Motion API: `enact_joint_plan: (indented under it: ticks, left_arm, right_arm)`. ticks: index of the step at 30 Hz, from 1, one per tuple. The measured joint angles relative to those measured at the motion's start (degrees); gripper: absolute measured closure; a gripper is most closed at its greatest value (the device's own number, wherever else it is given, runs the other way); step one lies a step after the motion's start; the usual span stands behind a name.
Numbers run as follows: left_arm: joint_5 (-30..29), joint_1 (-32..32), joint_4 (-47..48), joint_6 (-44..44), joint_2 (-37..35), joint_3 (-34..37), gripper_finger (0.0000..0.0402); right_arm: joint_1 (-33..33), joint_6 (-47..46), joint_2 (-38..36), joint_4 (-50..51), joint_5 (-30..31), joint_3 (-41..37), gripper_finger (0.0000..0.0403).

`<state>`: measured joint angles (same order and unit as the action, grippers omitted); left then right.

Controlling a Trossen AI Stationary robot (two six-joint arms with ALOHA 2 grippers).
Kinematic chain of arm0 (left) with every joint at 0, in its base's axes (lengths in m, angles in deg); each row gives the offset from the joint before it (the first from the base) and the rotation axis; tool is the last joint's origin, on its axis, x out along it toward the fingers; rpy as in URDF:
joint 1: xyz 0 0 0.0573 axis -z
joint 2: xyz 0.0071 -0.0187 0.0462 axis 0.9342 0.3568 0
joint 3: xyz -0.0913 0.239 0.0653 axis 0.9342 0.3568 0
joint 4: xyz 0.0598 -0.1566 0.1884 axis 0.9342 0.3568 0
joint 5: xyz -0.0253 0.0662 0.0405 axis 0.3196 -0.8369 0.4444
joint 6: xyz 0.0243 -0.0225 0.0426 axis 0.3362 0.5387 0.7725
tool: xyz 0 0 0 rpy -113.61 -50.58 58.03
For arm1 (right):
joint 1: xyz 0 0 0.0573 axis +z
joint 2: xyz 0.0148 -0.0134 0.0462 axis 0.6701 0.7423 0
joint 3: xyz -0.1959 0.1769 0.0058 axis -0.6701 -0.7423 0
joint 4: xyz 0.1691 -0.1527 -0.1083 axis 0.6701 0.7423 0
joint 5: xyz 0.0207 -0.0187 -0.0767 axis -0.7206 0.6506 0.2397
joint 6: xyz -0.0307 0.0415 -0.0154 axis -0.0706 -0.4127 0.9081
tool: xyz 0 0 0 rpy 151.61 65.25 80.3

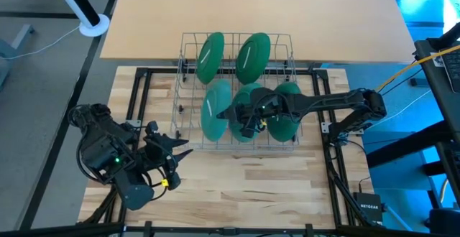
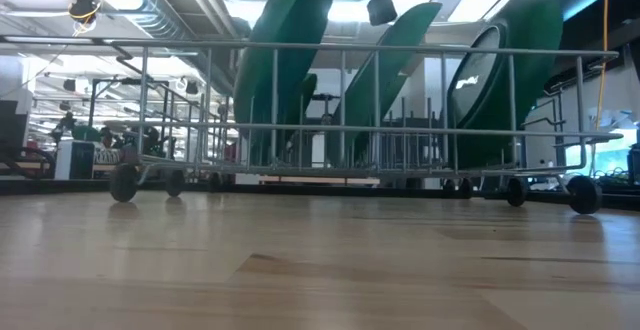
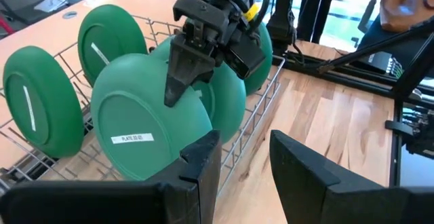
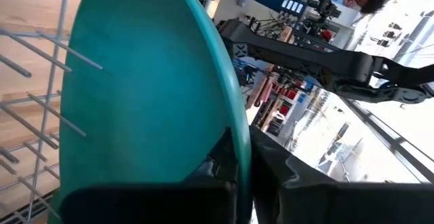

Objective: Sort dishes
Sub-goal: Put the light green plate in the dish rack

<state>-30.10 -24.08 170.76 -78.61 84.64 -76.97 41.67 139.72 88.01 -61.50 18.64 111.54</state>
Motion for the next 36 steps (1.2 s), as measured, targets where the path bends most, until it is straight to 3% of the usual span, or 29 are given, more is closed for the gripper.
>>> enact_joint_plan:
  ticks: [5, 12, 18, 27, 36]
  left_arm:
    - [-0.3, -0.5, 0.0, -0.3, 0.8, 0.0, 0.0284]
    - [-0.3, -1.2, 0.0, -0.3, 2.7, 0.0, 0.0284]
    - [-0.4, -1.7, 0.2, -0.3, 4.2, 0.0, 0.0284]
    - [-0.7, -5.1, 0.7, 2.8, 4.7, 0.0, 0.0284]
    - [-0.7, -9.2, 0.7, 8.7, 4.7, 0.0, 0.0284]
  right_arm:
    - [0.0, 0.0, 0.0, 0.0, 0.1, 0.0, 0.0387]
    - [0.0, -0.2, 0.0, 0.5, 0.5, 0.0, 0.0346]
    - [0.0, -0.2, 0.0, 0.2, 0.9, 0.0, 0.0342]
    - [0.0, -0.2, 0.0, -0.3, 11.3, -0.1, 0.0341]
    - [0.1, 0.0, 0.0, -0.7, 14.7, -0.1, 0.0341]
